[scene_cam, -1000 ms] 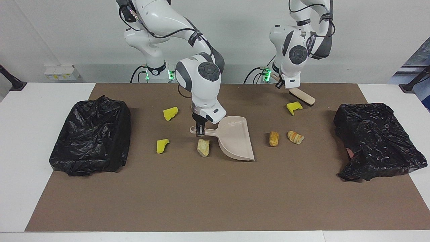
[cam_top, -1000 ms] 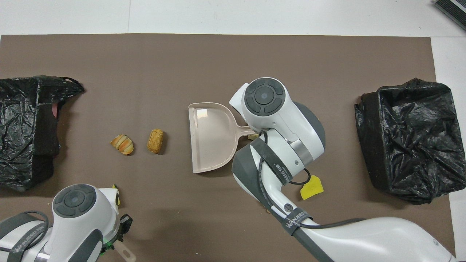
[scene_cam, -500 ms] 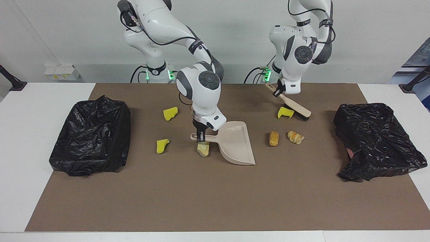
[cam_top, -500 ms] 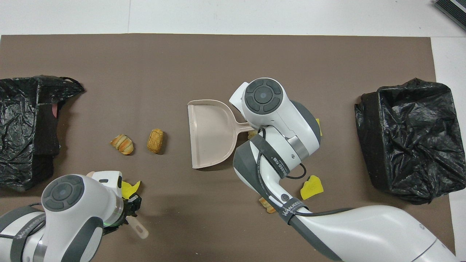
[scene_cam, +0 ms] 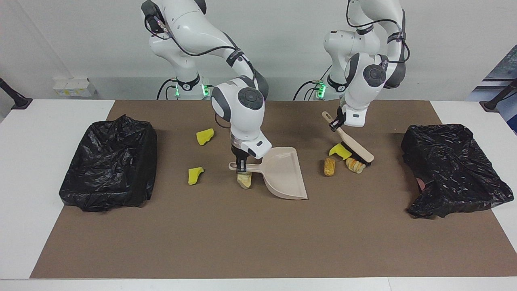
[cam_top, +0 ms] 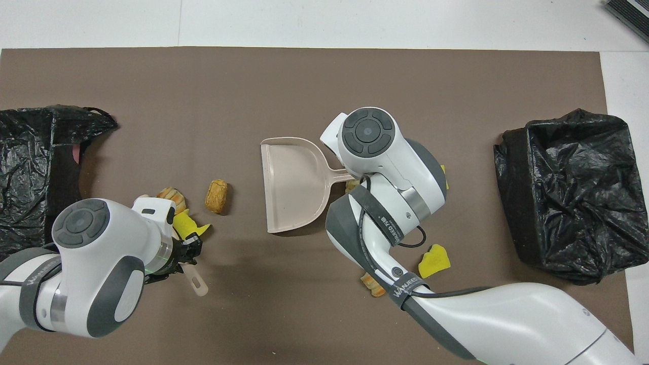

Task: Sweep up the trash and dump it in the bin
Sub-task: 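Sweep the bread and sponge pieces into the dustpan with the left gripper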

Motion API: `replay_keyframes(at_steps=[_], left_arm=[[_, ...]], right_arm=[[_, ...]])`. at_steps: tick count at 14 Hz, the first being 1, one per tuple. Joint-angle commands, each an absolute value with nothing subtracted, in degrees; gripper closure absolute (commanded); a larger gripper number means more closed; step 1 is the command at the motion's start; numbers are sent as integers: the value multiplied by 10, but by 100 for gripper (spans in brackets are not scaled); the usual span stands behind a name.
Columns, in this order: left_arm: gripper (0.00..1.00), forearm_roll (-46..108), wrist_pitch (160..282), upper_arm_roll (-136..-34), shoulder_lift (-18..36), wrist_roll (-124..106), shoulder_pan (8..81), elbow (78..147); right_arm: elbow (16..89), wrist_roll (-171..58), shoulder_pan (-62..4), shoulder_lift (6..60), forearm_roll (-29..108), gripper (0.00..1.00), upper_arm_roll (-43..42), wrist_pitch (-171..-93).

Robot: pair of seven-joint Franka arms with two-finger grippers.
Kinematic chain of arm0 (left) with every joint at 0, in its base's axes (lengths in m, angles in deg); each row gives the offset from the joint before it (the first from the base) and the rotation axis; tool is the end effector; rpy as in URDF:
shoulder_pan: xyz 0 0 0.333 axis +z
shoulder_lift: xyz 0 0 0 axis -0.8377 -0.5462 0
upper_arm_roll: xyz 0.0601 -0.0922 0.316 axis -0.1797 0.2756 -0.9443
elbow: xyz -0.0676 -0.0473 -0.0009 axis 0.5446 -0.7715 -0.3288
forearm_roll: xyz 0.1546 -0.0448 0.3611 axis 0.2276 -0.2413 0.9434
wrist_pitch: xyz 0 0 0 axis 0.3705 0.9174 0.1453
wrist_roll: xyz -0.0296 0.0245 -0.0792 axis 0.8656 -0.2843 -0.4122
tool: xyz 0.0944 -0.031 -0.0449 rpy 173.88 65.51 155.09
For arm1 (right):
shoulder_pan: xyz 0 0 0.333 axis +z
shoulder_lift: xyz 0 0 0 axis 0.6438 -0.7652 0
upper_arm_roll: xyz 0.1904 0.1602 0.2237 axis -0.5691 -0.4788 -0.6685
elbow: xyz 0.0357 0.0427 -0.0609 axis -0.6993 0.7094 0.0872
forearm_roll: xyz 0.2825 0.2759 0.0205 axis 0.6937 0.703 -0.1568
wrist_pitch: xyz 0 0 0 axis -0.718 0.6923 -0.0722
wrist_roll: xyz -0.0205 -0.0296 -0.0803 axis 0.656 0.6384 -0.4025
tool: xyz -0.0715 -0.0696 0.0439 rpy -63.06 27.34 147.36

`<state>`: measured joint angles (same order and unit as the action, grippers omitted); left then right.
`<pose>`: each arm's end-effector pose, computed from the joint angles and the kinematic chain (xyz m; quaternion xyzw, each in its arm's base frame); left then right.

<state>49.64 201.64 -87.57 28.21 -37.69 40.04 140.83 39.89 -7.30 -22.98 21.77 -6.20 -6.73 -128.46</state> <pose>0.4294 -0.1403 0.3785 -0.9601 -0.2621 0.0975 0.0017 0.6088 0.3144 0.3851 0.6861 0.7237 -0.0396 0.0627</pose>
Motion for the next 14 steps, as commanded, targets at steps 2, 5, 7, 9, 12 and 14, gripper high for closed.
replay_keyframes(at_steps=[2, 5, 7, 9, 12, 14], left_arm=[[100, 470, 2031, -871, 273, -249, 409, 1399], [100, 448, 2085, -867, 239, -225, 395, 1393], [100, 428, 2088, -866, 226, -223, 366, 1372], [100, 405, 2117, -866, 193, -223, 320, 1351], [100, 398, 2137, -863, 162, -217, 284, 1318], [100, 396, 2141, -863, 159, -209, 244, 1301]], right_arm=[[390, -94, -236, 210, -75, 100, -73, -1291], [389, -97, -236, 210, -75, 100, -73, -1291], [390, -97, -237, 210, -74, 100, -73, -1291], [390, -97, -237, 210, -74, 100, -73, -1291], [389, -97, -237, 210, -73, 100, -73, -1289], [389, -97, -238, 210, -71, 100, -73, -1289]])
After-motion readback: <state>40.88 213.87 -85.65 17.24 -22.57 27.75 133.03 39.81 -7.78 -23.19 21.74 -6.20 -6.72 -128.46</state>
